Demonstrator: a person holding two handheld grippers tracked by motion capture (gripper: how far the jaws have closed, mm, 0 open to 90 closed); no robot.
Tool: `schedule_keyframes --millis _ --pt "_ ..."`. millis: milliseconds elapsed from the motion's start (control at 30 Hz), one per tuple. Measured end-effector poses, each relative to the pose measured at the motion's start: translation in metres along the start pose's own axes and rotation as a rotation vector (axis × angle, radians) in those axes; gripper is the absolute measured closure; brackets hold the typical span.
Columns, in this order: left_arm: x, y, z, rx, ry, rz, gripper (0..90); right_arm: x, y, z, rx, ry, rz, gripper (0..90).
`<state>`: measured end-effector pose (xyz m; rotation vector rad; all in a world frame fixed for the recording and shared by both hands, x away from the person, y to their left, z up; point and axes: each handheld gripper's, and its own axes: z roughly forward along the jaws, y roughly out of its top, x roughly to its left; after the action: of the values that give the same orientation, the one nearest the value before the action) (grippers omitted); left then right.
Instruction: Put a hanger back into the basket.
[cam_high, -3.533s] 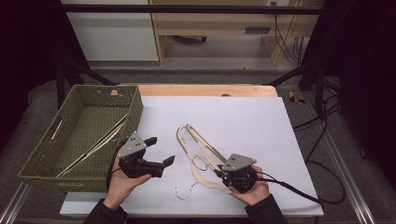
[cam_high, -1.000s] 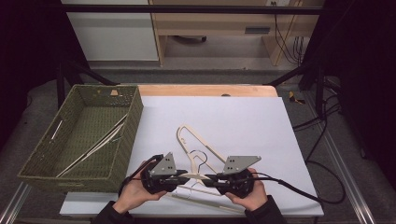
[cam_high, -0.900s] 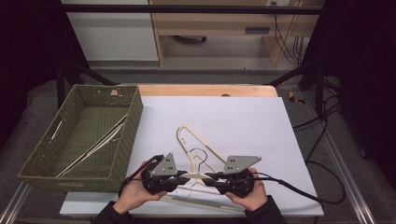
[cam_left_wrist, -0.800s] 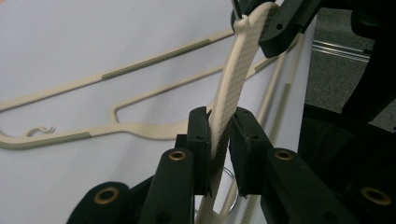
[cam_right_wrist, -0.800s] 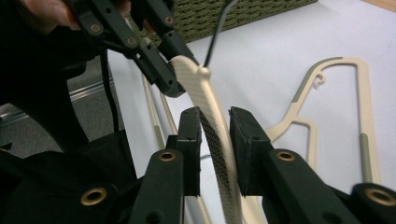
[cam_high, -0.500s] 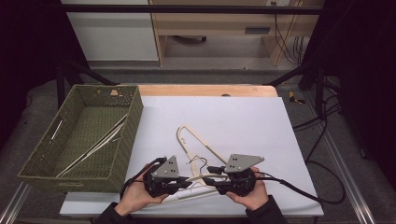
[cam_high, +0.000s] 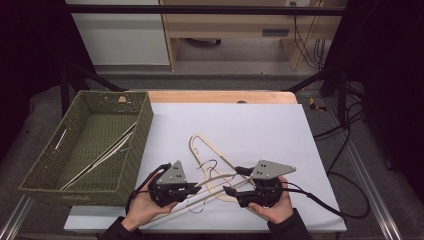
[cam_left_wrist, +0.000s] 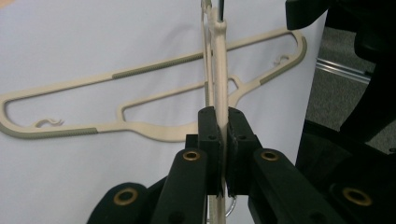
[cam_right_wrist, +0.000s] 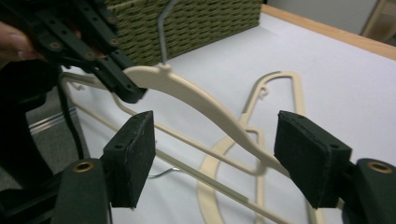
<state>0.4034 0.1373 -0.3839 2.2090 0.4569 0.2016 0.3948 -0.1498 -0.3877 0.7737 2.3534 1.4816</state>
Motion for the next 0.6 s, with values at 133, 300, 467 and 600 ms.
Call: schedule_keyframes --millis 133,300,467,600 --pt "0.001 0.001 -0.008 -0.035 0.022 -0.014 86.4 -0.009 -0.001 -0.009 -0.015 -0.058 0.027 23.6" --pt "0.004 0.002 -0.018 -0.063 0.062 -0.029 86.3 -0.02 -0.004 -0.02 -0.036 -0.116 0.066 15.9" --pt "0.006 0.002 -0.026 -0.082 0.095 -0.045 86.3 -0.032 -0.01 -0.028 -0.055 -0.167 0.107 11.2" --pt "0.007 0.003 -0.033 -0.107 0.117 -0.063 86.3 -0.039 -0.013 -0.034 -0.062 -0.186 0.125 10.8"
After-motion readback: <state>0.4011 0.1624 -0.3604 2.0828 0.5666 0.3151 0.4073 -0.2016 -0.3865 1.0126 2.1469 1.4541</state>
